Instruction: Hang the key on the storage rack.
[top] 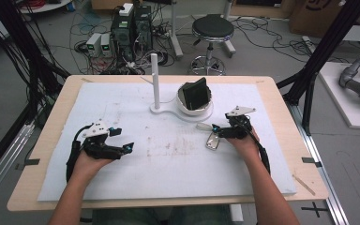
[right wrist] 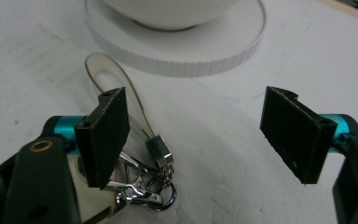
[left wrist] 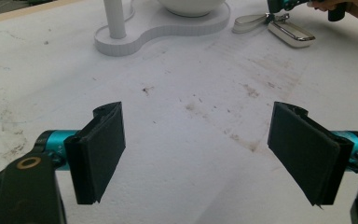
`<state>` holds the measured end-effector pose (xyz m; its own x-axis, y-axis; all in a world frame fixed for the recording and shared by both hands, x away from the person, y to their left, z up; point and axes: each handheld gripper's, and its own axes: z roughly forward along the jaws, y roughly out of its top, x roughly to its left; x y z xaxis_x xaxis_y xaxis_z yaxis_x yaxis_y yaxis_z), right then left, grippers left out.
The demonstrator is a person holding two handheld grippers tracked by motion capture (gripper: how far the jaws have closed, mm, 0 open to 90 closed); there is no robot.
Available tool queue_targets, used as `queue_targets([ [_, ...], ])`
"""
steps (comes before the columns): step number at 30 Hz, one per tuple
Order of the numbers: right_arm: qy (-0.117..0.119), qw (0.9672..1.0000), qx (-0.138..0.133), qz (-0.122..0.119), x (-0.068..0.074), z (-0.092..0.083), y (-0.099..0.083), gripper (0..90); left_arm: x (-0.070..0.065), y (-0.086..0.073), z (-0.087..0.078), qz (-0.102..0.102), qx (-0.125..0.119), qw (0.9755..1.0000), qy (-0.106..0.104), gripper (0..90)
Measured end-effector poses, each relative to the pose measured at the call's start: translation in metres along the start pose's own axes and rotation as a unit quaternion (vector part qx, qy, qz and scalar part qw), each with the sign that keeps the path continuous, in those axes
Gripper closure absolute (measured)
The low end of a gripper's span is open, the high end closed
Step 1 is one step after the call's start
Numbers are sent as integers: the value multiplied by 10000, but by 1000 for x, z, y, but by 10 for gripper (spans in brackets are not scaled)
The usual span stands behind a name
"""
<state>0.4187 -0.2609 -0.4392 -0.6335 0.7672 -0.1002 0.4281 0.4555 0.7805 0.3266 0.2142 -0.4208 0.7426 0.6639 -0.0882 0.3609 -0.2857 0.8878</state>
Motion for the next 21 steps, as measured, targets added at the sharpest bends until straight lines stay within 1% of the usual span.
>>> queue_targets([
  [2, 47, 9999, 132, -29, 0, 4, -2, 247, 0, 0, 0, -15, 3, 10000, 0, 190],
  [3, 59, 9997, 215, -70, 1, 6, -3, 289, 1, 0, 0, -11, 4, 10000, 0, 190],
  [4, 59, 9997, 215, -70, 1, 6, -3, 289, 1, 0, 0, -23, -4, 10000, 5, 190],
  [5, 72, 9997, 230, -96, 0, 6, -3, 312, 1, -1, 0, -29, 4, 10000, 6, 190],
  [7, 118, 9994, 309, -75, 0, 7, -4, 336, 1, -1, 0, -21, 7, 10000, -5, 190],
  [8, 149, 9992, 350, -82, 0, 9, -5, 352, 1, -1, 0, -8, 14, 10000, -15, 190],
  [9, 232, 9989, 393, -48, 0, 9, -6, 380, 0, -1, 0, -18, 13, 10000, -15, 190],
  [10, 251, 9987, 435, -123, 1, 10, -6, 401, 0, -1, 0, -18, 12, 10000, -22, 190],
  [11, 259, 9983, 475, -212, 3, 11, -6, 435, 0, 0, 0, -5, 10, 10000, -16, 190],
  [12, 395, 9977, 496, -221, 5, 10, -5, 545, 0, 0, 0, -2, 8, 10000, -20, 190],
  [13, 395, 9977, 496, -221, 5, 10, -5, 545, 0, 0, 0, 2, 6, 10000, -27, 190],
  [14, 426, 9976, 494, -236, 6, 9, -6, 579, 0, 0, 0, 5, 13, 10000, -20, 190],
  [16, 534, 9970, 479, -273, 7, 9, -6, 695, -1, 0, 0, -4, 3, 10000, -33, 190],
  [18, 603, 9961, 487, -412, 11, 8, -5, 795, 0, 0, -1, 11, 15, 10000, -26, 190],
  [19, 567, 9957, 494, -540, 14, 7, -5, 819, 0, 0, -1, 14, 13, 10000, -35, 190],
  [21, 608, 9954, 472, -566, 14, 6, -5, 823, 0, 0, -2, -11, -7, 10000, -17, 190],
])
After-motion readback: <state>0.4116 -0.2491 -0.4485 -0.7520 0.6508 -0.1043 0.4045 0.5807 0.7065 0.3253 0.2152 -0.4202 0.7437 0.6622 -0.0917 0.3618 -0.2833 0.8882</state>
